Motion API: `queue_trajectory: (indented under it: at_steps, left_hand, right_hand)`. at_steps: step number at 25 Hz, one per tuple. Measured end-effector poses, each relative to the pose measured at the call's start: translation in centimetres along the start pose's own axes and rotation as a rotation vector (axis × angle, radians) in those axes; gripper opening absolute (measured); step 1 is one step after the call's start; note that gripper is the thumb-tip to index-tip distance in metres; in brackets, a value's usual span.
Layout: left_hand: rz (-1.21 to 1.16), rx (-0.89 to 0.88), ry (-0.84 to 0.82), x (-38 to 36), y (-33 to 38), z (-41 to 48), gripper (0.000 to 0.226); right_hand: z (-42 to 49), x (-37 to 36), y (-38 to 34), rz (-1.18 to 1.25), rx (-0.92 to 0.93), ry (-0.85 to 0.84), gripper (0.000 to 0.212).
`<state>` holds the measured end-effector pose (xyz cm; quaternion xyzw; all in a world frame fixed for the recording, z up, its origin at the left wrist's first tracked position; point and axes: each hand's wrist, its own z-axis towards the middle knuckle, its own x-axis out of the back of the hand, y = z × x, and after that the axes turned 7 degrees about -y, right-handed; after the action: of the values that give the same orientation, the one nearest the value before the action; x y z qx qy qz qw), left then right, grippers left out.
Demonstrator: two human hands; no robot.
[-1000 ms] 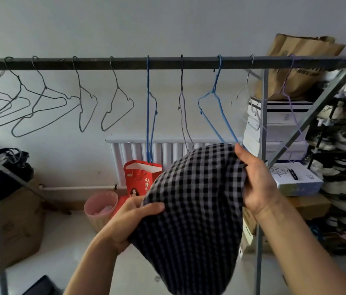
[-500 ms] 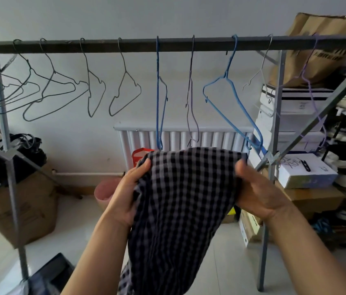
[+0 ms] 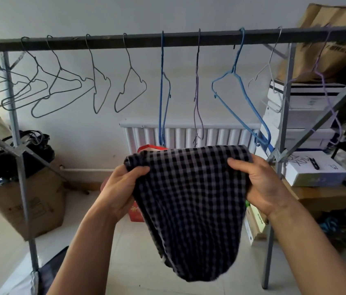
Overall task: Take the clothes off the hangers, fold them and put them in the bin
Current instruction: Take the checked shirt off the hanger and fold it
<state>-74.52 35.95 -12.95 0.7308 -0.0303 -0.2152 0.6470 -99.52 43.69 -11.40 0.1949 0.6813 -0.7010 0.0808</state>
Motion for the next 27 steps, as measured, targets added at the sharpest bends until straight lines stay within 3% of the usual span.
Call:
queue_trajectory:
  at_steps: [3,7,10,11,13,15,17,20,22,24,27]
  left_hand:
    - [0.068,-0.049,0.055,-0.4,0.6,0.0,0.017]
    - [0.245,-0.148,0.253,-1.2,0.7,0.2,0.01]
    - [0.206,-0.186,0.325,-1.7,0.4,0.3,0.032]
    - [0.194,-0.193,0.328,-1.7,0.2,0.3,0.041]
    - [0.19,-0.225,0.273,-1.5,0.0,0.2,0.049]
    - [0.244,-0.248,0.191,-1.0,0.3,0.0,0.036]
    - [0.345,-0.232,0.083,-0.2,0.5,-0.1,0.039]
    - [0.819,-0.254,0.092,-0.1,0.6,-0.1,0.059]
    - [1.138,-0.372,0.205,-0.6,0.1,-0.2,0.049]
    - [1.225,-0.45,0.313,-0.7,-0.1,-0.2,0.026]
    - [1.164,-0.451,0.344,0.6,-0.6,0.1,0.008]
  right_hand:
    - [0.2,0.2,0.4,0.093,0.047,0.028,0.028]
    - [0.7,0.0,1.0,-0.035,0.067,0.219,0.01]
    - [1.3,0.2,1.2,-0.135,0.095,0.334,0.035]
    - [1.4,0.3,1.2,-0.137,0.1,0.335,0.042]
    - [1.2,0.5,0.9,-0.127,0.098,0.28,0.032]
    - [0.6,0.7,0.4,-0.111,0.086,0.17,0.023]
    - [0.1,1.1,-0.3,-0.13,0.094,0.041,0.032]
    - [-0.1,1.3,-1.0,-0.399,0.114,-0.018,0.039]
    - [-0.1,1.3,-1.2,-0.728,0.157,0.055,0.031]
    - [-0.1,1.5,-1.4,-1.022,0.22,0.115,0.017]
    - [-0.1,2.1,-1.5,-1.175,0.287,0.117,0.007]
